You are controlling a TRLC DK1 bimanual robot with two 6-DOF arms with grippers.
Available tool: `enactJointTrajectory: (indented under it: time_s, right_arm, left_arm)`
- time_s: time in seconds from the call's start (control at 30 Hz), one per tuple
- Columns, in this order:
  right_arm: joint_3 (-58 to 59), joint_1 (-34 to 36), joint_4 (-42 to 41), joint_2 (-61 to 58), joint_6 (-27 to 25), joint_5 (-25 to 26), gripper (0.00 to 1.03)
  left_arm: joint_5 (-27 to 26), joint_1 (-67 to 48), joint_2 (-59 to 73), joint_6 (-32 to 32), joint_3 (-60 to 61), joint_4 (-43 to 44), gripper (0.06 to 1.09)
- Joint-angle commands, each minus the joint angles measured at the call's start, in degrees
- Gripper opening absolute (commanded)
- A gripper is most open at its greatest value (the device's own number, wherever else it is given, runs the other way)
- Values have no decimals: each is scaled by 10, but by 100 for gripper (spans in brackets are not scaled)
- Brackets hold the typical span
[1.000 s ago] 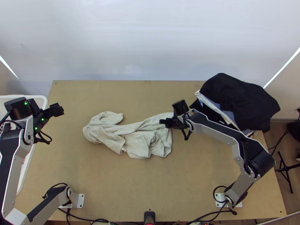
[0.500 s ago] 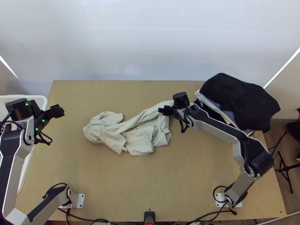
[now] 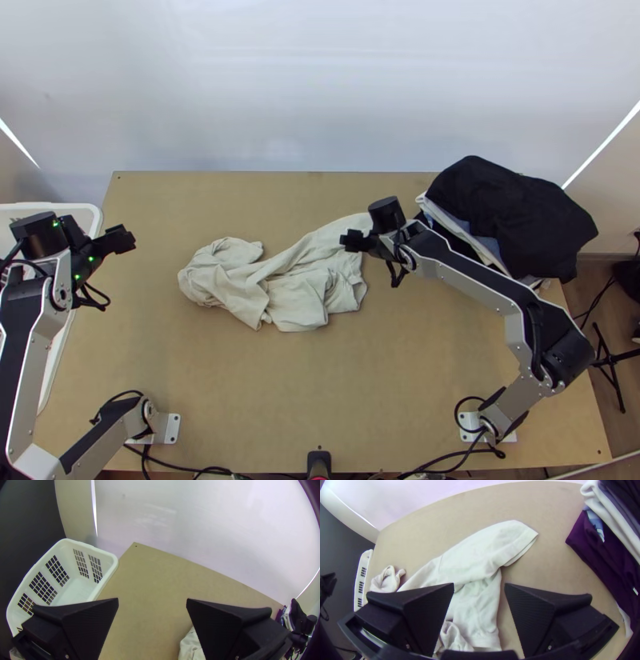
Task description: Fold the t-shirt
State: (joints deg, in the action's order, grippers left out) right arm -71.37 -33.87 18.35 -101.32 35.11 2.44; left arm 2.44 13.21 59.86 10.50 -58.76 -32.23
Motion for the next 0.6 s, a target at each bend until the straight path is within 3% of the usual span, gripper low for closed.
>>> enactJointTrajectory:
  time_s: [0.0,0.2,0.3,0.5,0.57]
  right_arm:
    - [12,-18,31,-4,-7,0,71]
    - [6,-27,26,-49,-5,0,69]
    - [-3,-27,20,-66,-4,0,58]
    - [-21,-29,16,-83,-13,1,57]
    - [-25,-29,14,-86,-15,1,45]
  left_arm:
    - [-2,-5,3,3,1,6,105]
    - [-1,-4,3,3,2,7,105]
    - [-1,-3,2,2,2,7,105]
    - [-1,1,2,0,2,6,105]
    - [-1,1,2,0,1,6,105]
